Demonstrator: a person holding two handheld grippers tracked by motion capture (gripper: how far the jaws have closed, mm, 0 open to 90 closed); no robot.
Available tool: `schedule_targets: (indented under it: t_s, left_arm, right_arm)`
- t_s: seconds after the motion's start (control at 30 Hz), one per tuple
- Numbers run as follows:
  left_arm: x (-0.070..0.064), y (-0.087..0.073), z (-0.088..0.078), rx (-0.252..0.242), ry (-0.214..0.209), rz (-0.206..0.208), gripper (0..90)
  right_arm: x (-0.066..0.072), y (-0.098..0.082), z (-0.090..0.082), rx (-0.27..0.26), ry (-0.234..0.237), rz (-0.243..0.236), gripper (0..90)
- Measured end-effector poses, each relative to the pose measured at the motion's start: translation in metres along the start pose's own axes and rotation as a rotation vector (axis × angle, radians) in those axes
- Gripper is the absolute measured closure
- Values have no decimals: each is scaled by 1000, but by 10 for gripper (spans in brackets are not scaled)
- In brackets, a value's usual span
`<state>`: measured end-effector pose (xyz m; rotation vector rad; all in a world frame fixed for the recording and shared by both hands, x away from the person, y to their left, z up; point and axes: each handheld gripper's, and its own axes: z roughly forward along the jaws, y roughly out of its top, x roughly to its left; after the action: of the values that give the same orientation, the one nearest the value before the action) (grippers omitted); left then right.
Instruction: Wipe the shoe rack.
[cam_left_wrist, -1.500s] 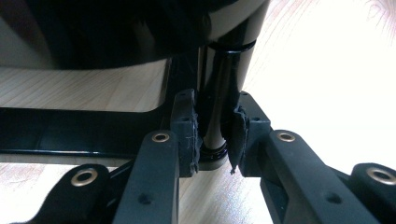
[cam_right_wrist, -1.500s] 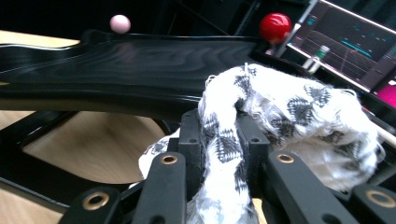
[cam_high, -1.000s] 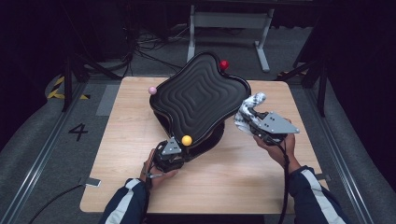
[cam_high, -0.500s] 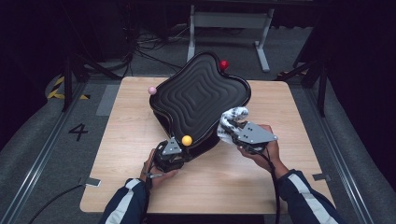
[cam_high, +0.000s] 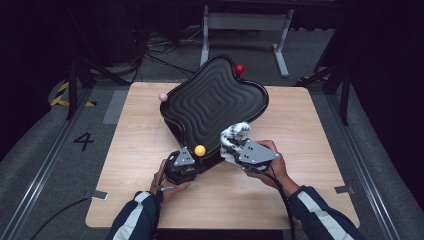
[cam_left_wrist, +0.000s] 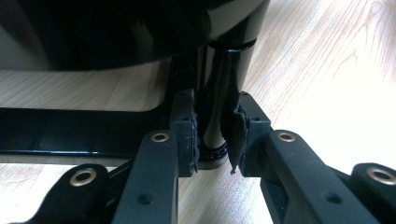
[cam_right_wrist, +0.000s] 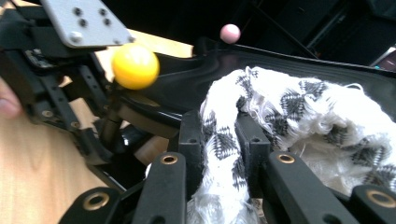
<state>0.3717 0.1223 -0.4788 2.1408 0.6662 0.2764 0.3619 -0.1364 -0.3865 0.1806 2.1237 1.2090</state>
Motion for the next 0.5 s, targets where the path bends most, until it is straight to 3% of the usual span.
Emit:
schedule_targets:
  t_s: [0.5]
  left_arm:
    - [0, 0, 0, 1, 0, -3, 734]
  right_arm:
    - [32, 11, 13, -7, 101, -68, 760]
